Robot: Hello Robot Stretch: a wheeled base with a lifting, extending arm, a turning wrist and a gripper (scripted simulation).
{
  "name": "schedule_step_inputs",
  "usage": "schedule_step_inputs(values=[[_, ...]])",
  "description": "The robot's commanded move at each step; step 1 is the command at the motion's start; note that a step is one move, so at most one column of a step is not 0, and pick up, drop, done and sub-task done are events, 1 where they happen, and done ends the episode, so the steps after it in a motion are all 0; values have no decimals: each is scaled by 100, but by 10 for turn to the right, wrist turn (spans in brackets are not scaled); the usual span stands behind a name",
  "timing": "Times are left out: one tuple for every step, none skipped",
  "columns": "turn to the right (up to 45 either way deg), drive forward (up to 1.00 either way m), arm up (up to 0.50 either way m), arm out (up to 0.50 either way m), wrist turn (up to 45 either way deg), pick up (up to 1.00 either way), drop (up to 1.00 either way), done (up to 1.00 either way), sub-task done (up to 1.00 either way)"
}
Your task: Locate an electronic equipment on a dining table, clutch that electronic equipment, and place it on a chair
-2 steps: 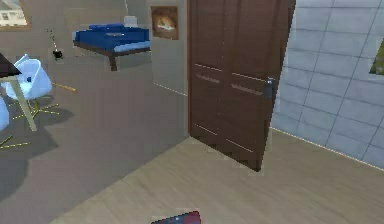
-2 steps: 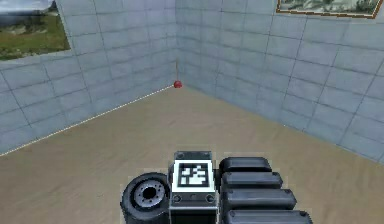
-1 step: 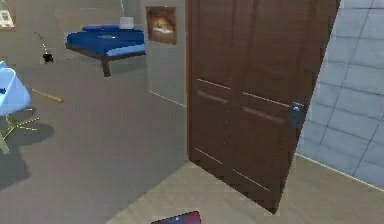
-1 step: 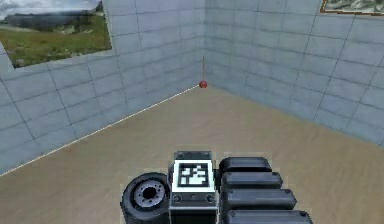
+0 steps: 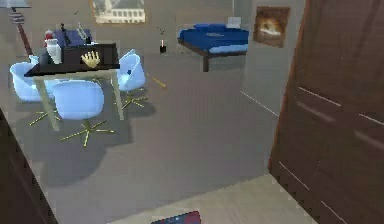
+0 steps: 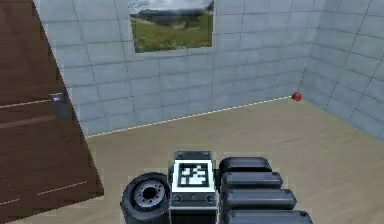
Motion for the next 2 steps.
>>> schedule_step_inputs(values=[[0,100,0,0,0,0,0,0,0],[0,100,0,0,0,0,0,0,0]])
